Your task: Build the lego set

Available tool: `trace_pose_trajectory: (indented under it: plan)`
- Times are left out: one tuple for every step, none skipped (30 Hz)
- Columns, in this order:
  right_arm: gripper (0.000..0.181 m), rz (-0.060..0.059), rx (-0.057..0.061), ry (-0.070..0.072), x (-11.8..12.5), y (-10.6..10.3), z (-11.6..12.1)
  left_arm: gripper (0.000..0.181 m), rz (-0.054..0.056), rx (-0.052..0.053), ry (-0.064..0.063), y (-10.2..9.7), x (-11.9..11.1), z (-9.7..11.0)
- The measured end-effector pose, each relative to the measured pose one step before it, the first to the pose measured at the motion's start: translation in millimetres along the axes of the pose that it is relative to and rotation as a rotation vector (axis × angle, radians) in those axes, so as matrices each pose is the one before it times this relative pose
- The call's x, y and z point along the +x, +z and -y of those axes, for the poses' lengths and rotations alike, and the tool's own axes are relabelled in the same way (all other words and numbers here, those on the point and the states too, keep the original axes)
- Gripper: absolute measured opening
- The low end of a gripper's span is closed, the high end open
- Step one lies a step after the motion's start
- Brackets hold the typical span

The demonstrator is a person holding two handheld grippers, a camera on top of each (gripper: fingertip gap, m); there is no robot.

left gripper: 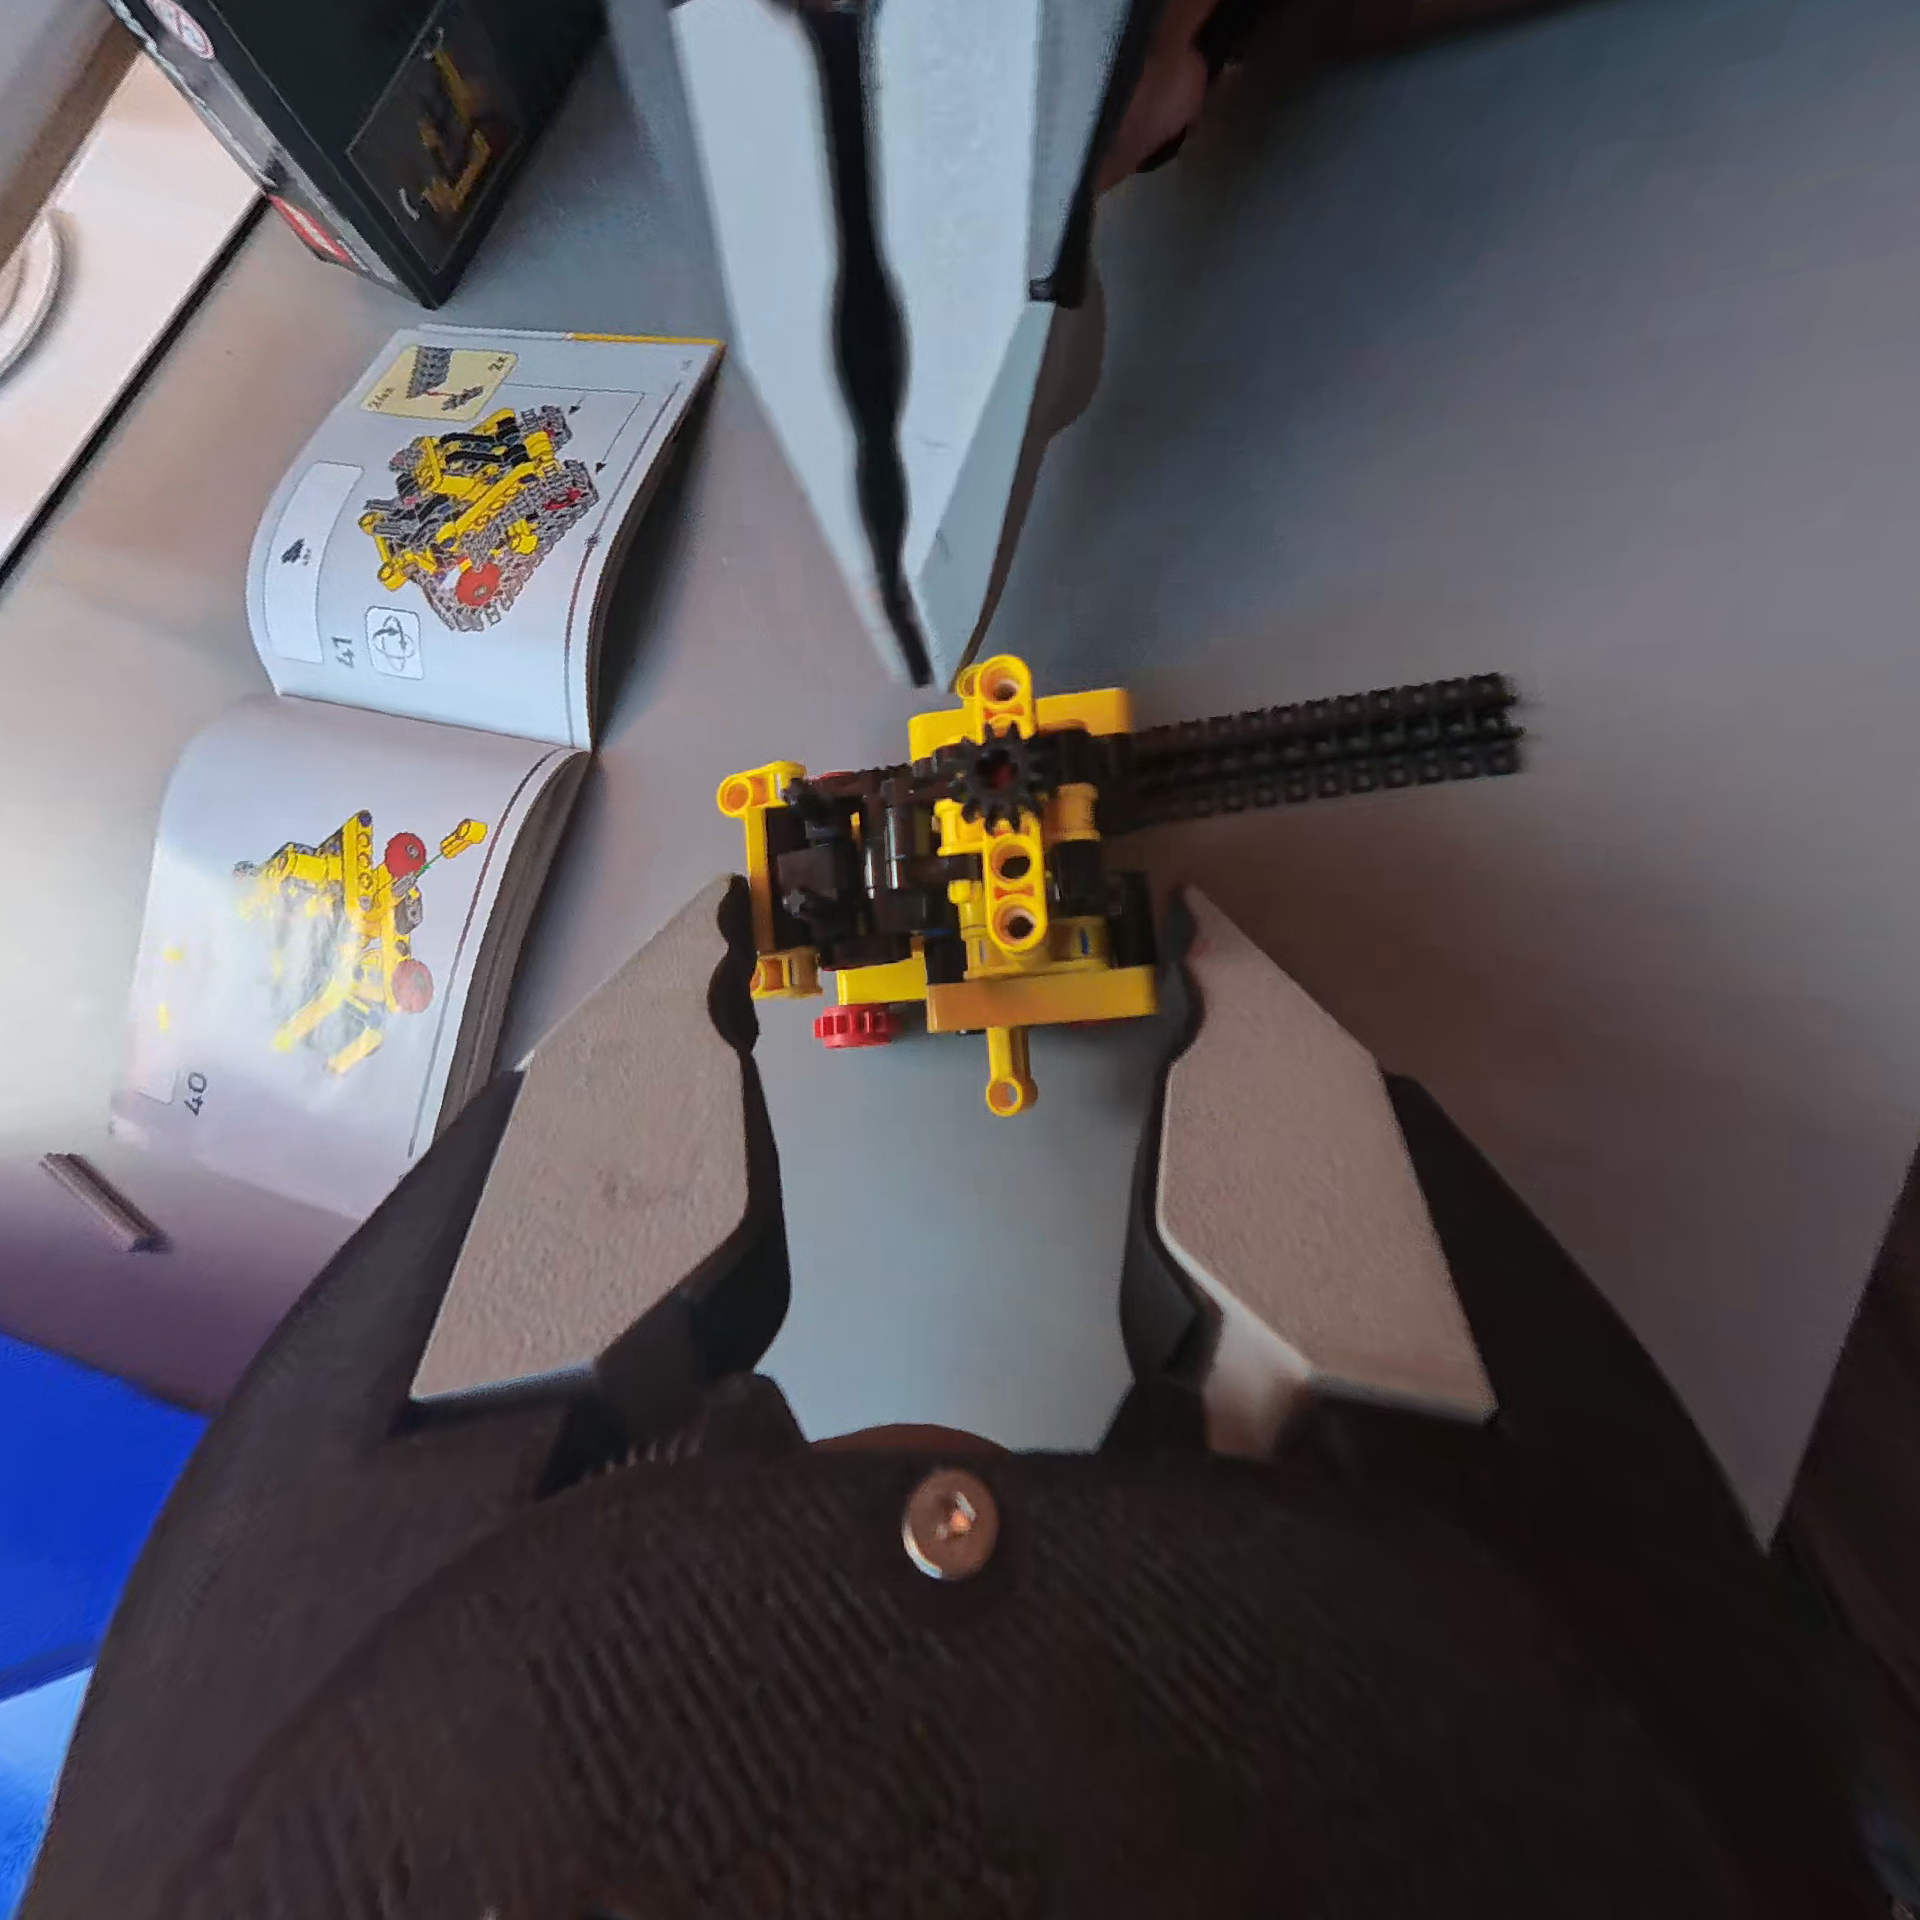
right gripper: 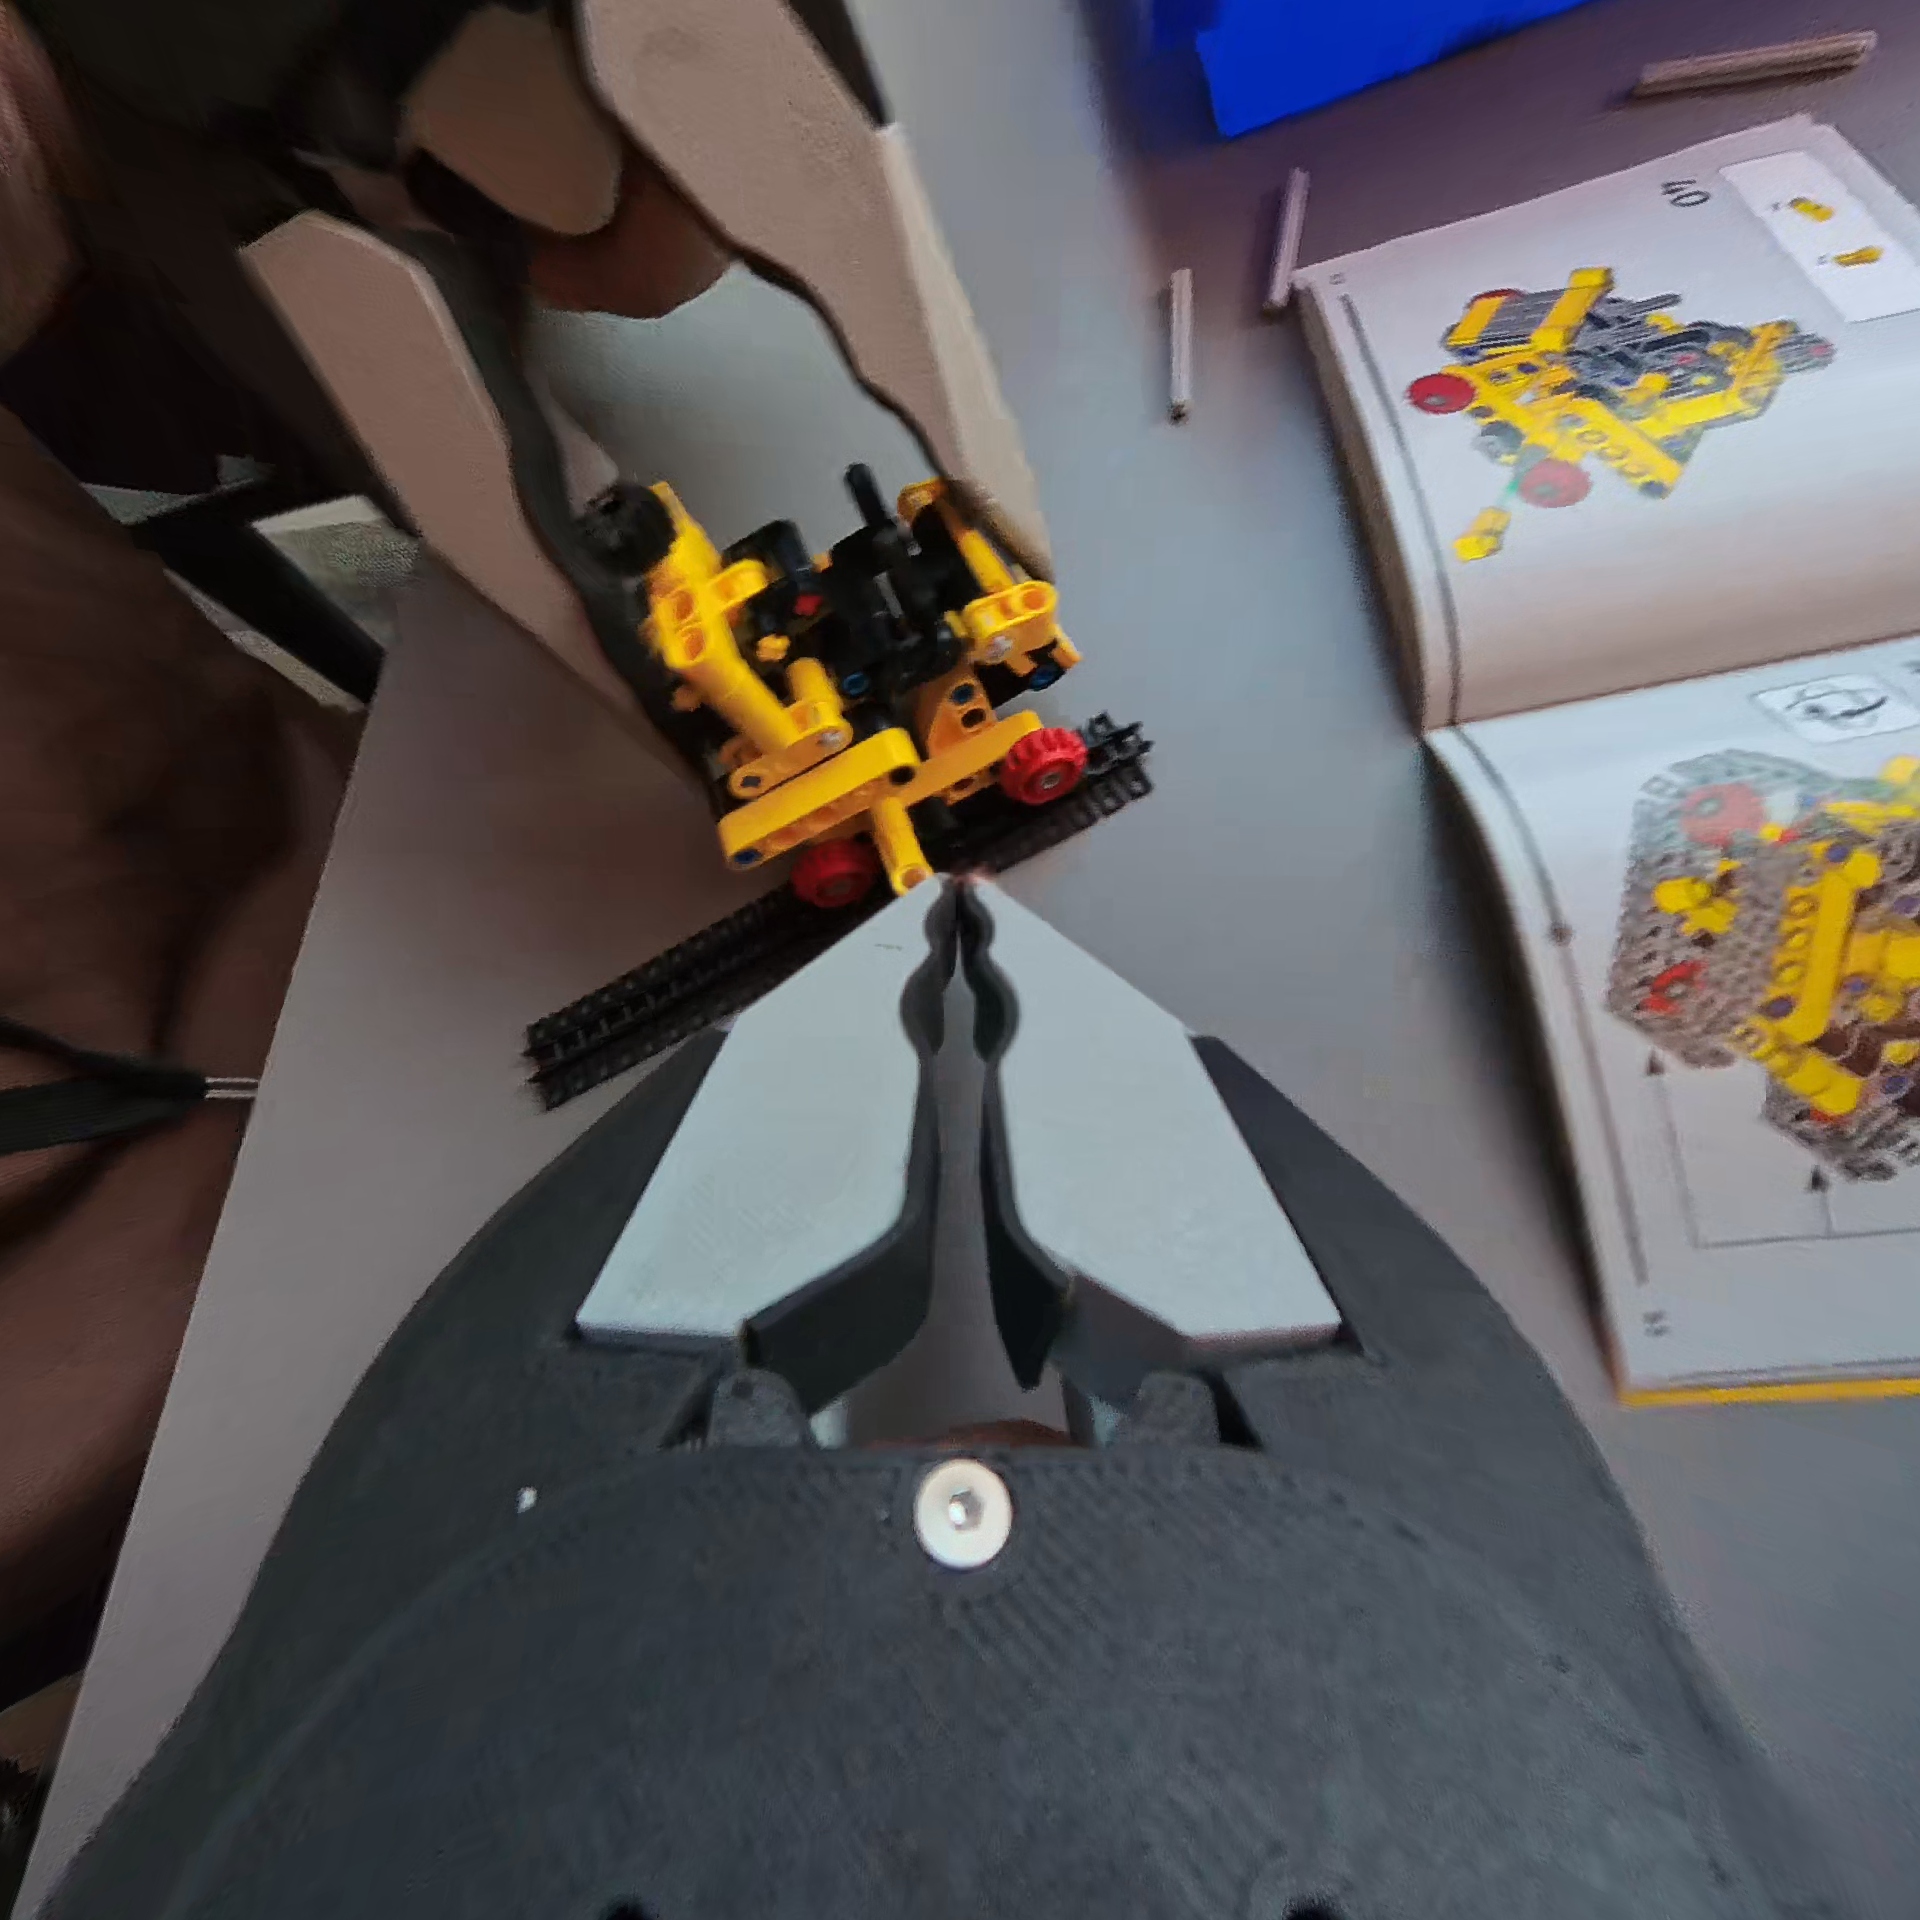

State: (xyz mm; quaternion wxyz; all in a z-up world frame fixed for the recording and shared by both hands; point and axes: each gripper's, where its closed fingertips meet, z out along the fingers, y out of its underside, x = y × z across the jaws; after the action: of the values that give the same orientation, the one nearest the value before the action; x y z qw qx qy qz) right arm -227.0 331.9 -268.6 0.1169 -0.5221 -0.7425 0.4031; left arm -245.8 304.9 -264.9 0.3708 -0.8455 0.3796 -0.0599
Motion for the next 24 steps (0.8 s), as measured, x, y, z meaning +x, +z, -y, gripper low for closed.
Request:
trace_pose_trajectory:
  plan:
    - [0.0,-0.0215,0.0094,-0.0083,-6.43,-2.97,-4.08,0.076,-0.0122,0.0014,0.0101,-0.15,1.84,0.01]
    - [0.002,-0.0084,-0.0036,-0.0144,-8.17,-3.38,-6.21,0.076,-0.0033,0.0007,0.0077,-0.07,0.63,0.02]
    - [0.005,-0.0387,-0.009,0.0005,-2.92,-4.11,-6.53,0.076,-0.0024,0.0001,0.0011,0.0,-0.09,-0.09]
    - [0.007,-0.0891,-0.0011,0.0057,5.81,-6.12,-4.91,0.076,-0.0024,-0.0002,-0.0039,-0.04,-0.41,-0.03]
    - [0.007,-0.0751,0.0075,-0.0036,5.04,-7.25,-3.58,0.076,-0.0004,0.0003,0.0,0.09,-0.5,-0.04]
    - [0.006,0.0029,0.013,-0.0103,-6.33,-6.49,-2.09,0.076,-0.0009,0.0004,0.0025,0.13,-0.32,-0.05]
    - [0.006,0.0557,0.0144,-0.0045,-14.93,-4.24,-0.72,0.076,-0.0019,-0.0009,0.0015,0.08,-0.26,-0.08]
    - [0.006,0.0617,0.0079,0.0024,-16.58,-0.19,-0.92,0.076,0.0007,-0.0016,0.0019,0.28,-0.84,-0.11]
    - [0.007,0.0423,-0.0106,0.003,-14.12,4.33,-3.49,0.076,0.0021,-0.0016,-0.0008,0.19,-1.34,-0.34]
    - [0.008,0.0172,-0.033,-0.0014,-10.33,7.57,-6.45,0.076,0.0005,-0.0025,-0.0037,0.21,-1.22,-0.15]
    - [0.007,-0.0024,-0.0418,-0.0081,-6.88,9.05,-7.03,0.076,0.0005,-0.0045,0.0019,0.04,-0.77,-0.38]
    - [0.0,0.0061,0.0031,-0.0113,-7.68,6.54,0.91,0.076,0.0005,-0.0046,0.0038,-0.02,-0.48,-0.34]
    - [0.0,0.018,0.0023,-0.0066,-8.09,4.7,2.02,0.076,-0.0007,-0.0033,0.0023,-0.02,-0.09,-0.07]
    - [0.0,0.0223,-0.0026,-0.0004,-7.33,4.01,2.23,0.076,-0.0008,-0.0028,0.0028,0.11,-0.01,-0.18]
    - [0.0,0.0128,0.0014,-0.0021,-4.92,4.1,2.75,0.076,-0.0024,-0.0012,0.0071,-0.06,0.28,-0.17]
    - [0.0,0.0079,0.0094,-0.0084,-3.51,4.32,3.29,0.076,-0.0078,-0.0004,0.0126,-0.44,0.51,-0.44]
    - [0.0,0.0075,0.0108,-0.0093,-2.66,4.08,3.32,0.076,-0.0149,-0.0007,0.0212,-0.75,0.92,-0.8]
    - [0.0,0.0069,0.0036,-0.0042,-1.87,3.06,2.48,0.076,-0.0194,-0.0013,0.0285,-0.86,0.92,-1.0]
    - [0.0,0.0049,-0.0008,-0.0036,-0.81,1.56,1.67,0.076,-0.0208,-0.0024,0.0245,-0.68,0.07,-1.12]
    - [0.0,-0.0029,0.0036,-0.0086,0.81,-0.39,1.66,0.076,-0.018,-0.0051,0.0228,-0.49,-1.04,-1.16]
    - [0.003,-0.0151,0.0127,-0.0099,3.49,-3.19,2.17,0.076,-0.0149,-0.0061,0.0233,-0.07,-1.55,-1.04]
    - [0.002,-0.0208,0.024,-0.005,5.53,-5.91,3.27,0.076,-0.0142,-0.0078,0.0222,0.13,-1.77,-1.11]
    - [0.002,-0.0308,0.0336,0.0082,8.96,-7.88,4.34,0.076,-0.0157,-0.0037,0.0184,0.15,-1.31,-0.57]
    - [0.003,-0.0415,0.0345,0.025,13.16,-8.52,4.45,0.076,-0.0115,-0.0051,0.0161,0.23,-1.15,-0.5]
